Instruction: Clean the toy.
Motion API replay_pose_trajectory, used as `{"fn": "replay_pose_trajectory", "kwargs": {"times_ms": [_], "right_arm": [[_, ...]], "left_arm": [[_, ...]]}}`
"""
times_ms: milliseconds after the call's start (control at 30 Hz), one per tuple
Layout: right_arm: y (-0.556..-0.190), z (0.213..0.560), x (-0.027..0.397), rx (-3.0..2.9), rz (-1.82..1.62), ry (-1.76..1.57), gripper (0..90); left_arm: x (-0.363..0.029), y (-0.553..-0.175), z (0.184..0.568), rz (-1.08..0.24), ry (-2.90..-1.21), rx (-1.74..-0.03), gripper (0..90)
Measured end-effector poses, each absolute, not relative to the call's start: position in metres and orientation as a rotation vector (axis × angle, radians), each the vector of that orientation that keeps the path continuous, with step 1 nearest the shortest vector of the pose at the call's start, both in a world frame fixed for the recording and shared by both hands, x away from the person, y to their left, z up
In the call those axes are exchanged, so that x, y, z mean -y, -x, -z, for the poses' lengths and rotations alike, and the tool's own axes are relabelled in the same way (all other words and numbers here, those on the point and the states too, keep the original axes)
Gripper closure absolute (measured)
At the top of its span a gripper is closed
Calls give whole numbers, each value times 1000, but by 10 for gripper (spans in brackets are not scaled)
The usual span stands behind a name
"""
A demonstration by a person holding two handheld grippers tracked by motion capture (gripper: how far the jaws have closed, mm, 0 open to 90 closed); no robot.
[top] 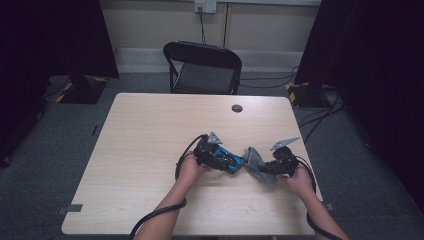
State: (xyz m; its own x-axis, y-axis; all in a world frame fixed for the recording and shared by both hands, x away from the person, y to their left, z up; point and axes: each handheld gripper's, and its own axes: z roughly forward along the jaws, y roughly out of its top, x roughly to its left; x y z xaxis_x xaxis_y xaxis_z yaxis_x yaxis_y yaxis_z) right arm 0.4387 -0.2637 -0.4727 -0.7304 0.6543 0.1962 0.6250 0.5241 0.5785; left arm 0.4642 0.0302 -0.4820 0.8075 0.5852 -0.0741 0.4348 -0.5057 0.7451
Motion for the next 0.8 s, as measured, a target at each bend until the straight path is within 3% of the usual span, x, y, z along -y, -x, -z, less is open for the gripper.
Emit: {"fn": "replay_pose_trajectory", "kwargs": {"times_ms": [400,800], "right_arm": [[-443,457,274,-2602,-1039,-1170,777],[-480,459,237,-2490,-1011,-1193,773]], "left_arm": [[-29,-464,481,-239,-2184,-756,124],[-30,-464,482,-242,-2177,-754,124]]}}
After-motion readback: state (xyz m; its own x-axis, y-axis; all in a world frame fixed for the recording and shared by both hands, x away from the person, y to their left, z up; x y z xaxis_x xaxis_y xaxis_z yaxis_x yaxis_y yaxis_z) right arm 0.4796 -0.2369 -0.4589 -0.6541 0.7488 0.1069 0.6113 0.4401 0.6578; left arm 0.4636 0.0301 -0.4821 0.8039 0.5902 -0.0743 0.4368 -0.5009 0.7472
